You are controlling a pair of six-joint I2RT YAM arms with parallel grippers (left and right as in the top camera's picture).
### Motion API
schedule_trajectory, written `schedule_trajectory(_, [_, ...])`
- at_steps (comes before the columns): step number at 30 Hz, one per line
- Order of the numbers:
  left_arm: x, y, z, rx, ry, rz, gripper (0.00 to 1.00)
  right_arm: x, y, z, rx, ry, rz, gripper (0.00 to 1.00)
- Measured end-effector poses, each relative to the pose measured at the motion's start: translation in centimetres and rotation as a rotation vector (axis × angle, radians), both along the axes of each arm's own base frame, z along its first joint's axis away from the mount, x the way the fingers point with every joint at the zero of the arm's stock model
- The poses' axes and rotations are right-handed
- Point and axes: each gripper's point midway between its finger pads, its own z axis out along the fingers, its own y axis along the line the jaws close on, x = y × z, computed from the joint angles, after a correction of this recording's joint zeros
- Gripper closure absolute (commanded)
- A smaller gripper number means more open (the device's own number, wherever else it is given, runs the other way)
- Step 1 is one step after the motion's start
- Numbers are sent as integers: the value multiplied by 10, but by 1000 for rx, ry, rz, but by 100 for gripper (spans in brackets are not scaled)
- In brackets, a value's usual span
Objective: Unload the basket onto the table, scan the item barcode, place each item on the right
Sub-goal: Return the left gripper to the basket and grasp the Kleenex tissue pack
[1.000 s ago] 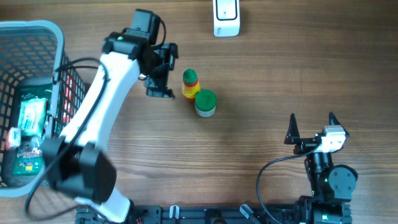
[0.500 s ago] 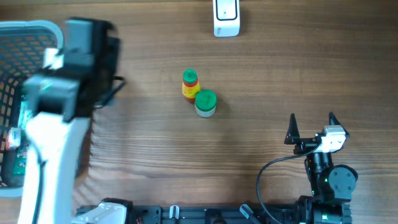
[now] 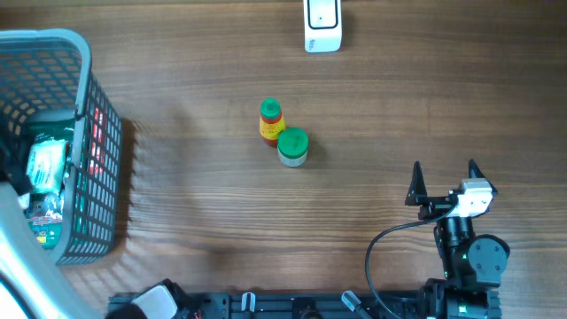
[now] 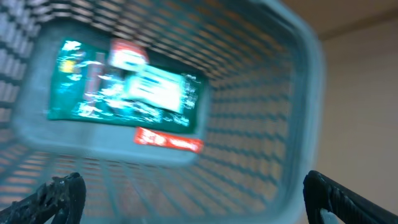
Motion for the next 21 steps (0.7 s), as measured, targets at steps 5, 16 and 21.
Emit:
schedule_trajectory(5, [2,37,-55,-136,157,90,5,0,0,0,0,0,0,0])
schedule_trajectory(16, [19,84,-164,-249,488,157,2,0,0,0,0,0,0,0])
schedule_trajectory(21, [17,94,-188,-242,584,172,2,0,0,0,0,0,0,0])
